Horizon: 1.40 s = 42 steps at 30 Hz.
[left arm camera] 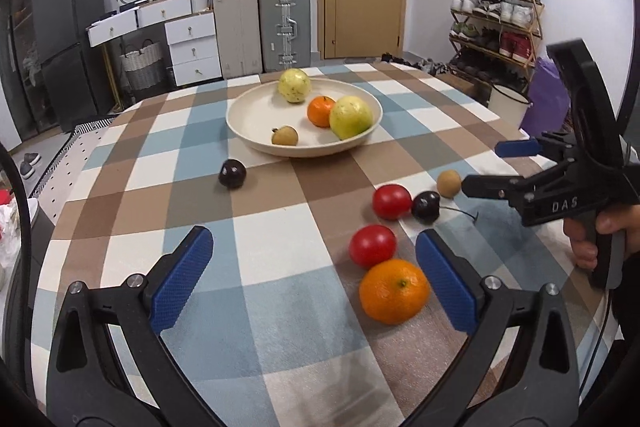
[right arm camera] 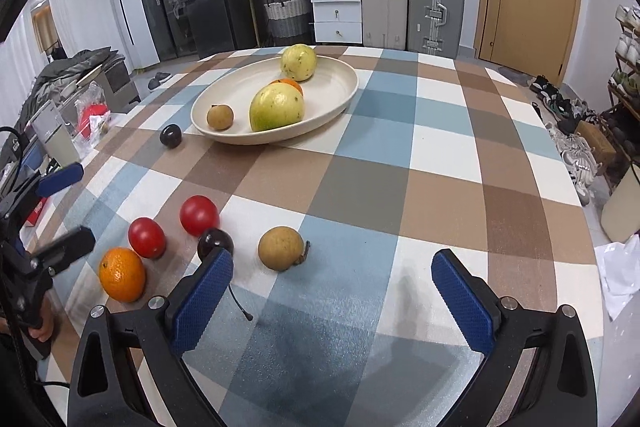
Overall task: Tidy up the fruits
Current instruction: 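Grasp the second tangerine with the left gripper while the right gripper grasps a brown kiwi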
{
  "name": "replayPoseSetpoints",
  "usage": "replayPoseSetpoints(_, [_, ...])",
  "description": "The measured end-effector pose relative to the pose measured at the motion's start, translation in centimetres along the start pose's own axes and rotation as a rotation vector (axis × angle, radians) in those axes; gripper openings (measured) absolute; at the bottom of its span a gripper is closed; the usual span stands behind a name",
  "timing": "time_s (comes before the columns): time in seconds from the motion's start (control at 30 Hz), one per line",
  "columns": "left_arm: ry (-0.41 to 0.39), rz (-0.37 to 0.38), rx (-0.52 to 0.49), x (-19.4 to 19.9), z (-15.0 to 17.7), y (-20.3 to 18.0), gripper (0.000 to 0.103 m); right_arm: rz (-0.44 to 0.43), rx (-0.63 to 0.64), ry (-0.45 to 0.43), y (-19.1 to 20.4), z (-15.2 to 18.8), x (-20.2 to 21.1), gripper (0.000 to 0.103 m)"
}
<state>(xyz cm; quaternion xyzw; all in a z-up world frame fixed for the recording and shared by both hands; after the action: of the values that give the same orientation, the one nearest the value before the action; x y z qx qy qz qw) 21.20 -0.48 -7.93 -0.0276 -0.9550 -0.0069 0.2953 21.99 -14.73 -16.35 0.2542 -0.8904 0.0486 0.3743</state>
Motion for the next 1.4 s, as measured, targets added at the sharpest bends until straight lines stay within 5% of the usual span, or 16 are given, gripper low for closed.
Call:
replayPoseSetpoints(0.37, [0.116,0.068,-0.011,-1.5,2.0,-1.9,0.099,-0.029,-0.012,0.036,0.5,0.5,-0.8,0.097])
replayPoseSetpoints(0.9, [0.211,0.229,-0.025,-1.9,4.0,-4.8,0.04,-0.047,-0.013,0.062,0.8,1.0,-1.5,0.067])
replayPoseSetpoints(1.4, [0.167,0.247,0.021,-1.2,2.9,-4.1,0.039,-0.065,0.023,0.052,2.4,0.8,-1.8,0.044])
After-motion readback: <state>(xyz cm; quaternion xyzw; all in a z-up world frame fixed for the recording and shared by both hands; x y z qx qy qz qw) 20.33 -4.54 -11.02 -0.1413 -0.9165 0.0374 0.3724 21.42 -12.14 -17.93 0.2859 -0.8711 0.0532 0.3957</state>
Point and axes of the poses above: each gripper's, at about its wrist camera, not at the fingertips, and x roughly against the way its jaws point, y to its left, z to its underside, the point moved 10 cm from there along -x, roughly the way its jaws point, and after that the axes turned 4 degrees about -y, right-handed, at the moved point
